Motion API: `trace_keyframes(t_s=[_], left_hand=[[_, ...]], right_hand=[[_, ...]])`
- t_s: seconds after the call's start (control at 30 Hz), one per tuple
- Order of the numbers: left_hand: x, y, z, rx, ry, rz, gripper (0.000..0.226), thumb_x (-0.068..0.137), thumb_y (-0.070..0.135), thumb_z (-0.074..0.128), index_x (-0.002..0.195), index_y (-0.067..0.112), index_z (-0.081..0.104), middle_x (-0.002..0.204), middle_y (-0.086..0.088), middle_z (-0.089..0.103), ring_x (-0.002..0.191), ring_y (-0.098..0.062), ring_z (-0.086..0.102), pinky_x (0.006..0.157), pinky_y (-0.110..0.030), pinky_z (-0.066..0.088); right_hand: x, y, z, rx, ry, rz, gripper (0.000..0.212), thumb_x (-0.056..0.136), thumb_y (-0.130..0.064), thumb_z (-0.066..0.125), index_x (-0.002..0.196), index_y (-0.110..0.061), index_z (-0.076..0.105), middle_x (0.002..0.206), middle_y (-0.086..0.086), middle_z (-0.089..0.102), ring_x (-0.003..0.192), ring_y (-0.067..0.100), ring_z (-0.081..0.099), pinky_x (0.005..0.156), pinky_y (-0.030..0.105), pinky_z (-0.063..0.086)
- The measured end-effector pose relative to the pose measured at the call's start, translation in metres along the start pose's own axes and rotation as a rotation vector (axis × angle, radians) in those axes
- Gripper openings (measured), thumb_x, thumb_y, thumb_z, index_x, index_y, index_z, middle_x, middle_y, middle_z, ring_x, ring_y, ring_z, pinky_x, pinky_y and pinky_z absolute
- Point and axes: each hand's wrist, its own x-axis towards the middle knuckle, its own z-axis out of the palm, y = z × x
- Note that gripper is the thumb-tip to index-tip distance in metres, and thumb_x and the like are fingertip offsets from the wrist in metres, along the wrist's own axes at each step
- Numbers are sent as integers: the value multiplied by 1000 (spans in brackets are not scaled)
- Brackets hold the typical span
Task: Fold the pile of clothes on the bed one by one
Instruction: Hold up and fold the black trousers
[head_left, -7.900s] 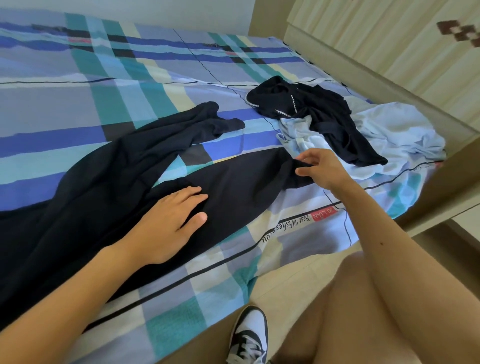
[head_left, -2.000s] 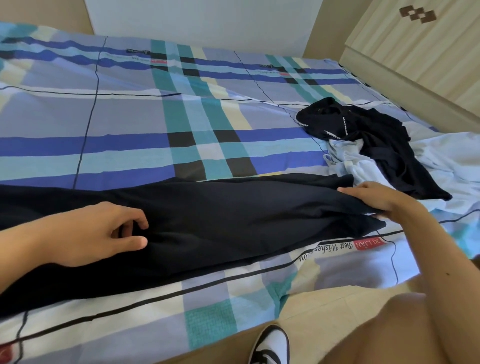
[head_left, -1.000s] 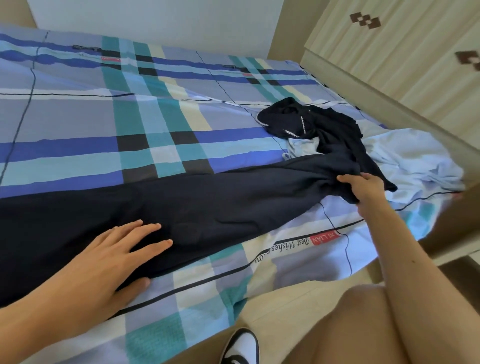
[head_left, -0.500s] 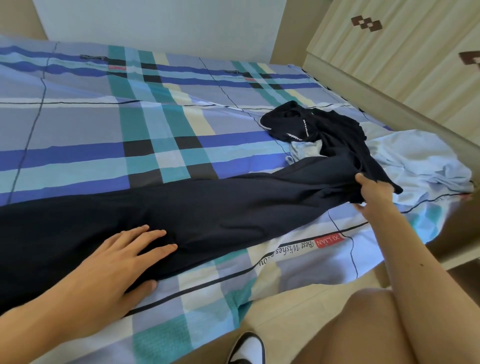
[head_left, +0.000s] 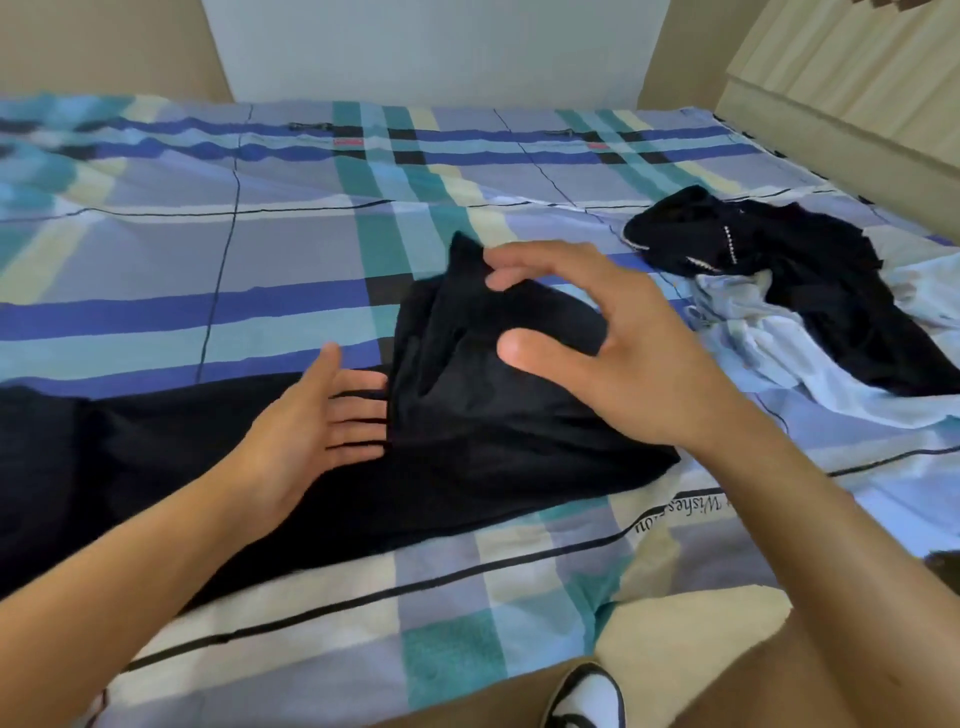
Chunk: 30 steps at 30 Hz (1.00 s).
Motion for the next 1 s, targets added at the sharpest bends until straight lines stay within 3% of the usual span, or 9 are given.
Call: trace_keyframes(t_s=[0.13, 0.27, 0.43, 0.5, 0.6, 0.7, 0.8, 0.9, 1.0], left_hand=[[12, -5, -24, -288, 66, -224, 73, 93, 68, 42, 133, 8, 52, 120, -21, 67, 106, -36, 68, 86, -46, 55], [24, -3, -21, -202, 0, -265, 81, 78, 60, 69, 137, 8, 49, 125, -21, 65, 109, -35, 68, 98, -46, 53], [25, 7, -3, 120, -90, -177, 34, 89, 35, 70, 115, 13, 71, 107, -5, 76, 106, -25, 70, 103, -46, 51], [22, 7, 3, 179, -79, -121, 23, 92, 23, 67, 113, 15, 71, 103, -1, 77, 101, -21, 72, 99, -43, 54], [8, 16, 0, 83, -51, -18, 22, 94, 13, 58, 114, 15, 70, 104, -3, 77, 99, -21, 73, 93, -42, 57], [-6, 20, -20, 85, 63, 72, 22, 91, 9, 57, 108, 13, 70, 100, -9, 76, 97, -28, 72, 90, -45, 58], [-11, 10, -41, 418, 146, 25, 16, 90, 17, 59, 101, 22, 69, 91, -4, 76, 88, -27, 72, 78, -41, 58], [-7, 2, -47, 608, 136, -136, 10, 92, 22, 58, 100, 23, 65, 94, -4, 71, 85, -25, 69, 69, -36, 56], [5, 4, -43, 634, 151, -182, 9, 95, 24, 57, 101, 17, 58, 98, -3, 65, 87, -23, 64, 69, -35, 54]], right_hand=[[-4, 35, 19, -9, -105, 194, 44, 90, -41, 67, 132, -34, 57, 124, -18, 63, 122, -6, 52, 110, 27, 39], [-14, 77, 24, -197, -333, 334, 63, 79, -58, 69, 135, -36, 51, 128, -17, 52, 122, 2, 50, 108, 37, 42], [-30, 85, 42, -379, -609, 233, 91, 64, -74, 68, 143, -42, 36, 142, -22, 33, 133, 4, 36, 119, 37, 20], [-33, 83, 46, -456, -524, 184, 73, 72, -59, 74, 135, -38, 44, 136, -19, 38, 124, 7, 42, 114, 37, 31], [-29, 78, 42, -455, -369, 82, 43, 76, -34, 78, 109, -38, 51, 114, -18, 44, 102, 10, 49, 90, 35, 47], [-29, 76, 34, -352, -425, 82, 38, 73, -46, 76, 101, -43, 50, 109, -20, 46, 98, 6, 50, 82, 28, 44], [-34, 80, 31, -126, -360, 273, 43, 77, -67, 67, 109, -41, 57, 117, -19, 50, 112, 5, 52, 92, 22, 41], [-33, 96, 33, -177, -32, 533, 54, 84, -58, 65, 129, -31, 50, 127, -8, 47, 114, 10, 53, 91, 22, 40], [-29, 101, 34, 28, -26, 827, 65, 89, -49, 67, 144, -29, 38, 118, -1, 58, 108, 19, 61, 94, 33, 46]])
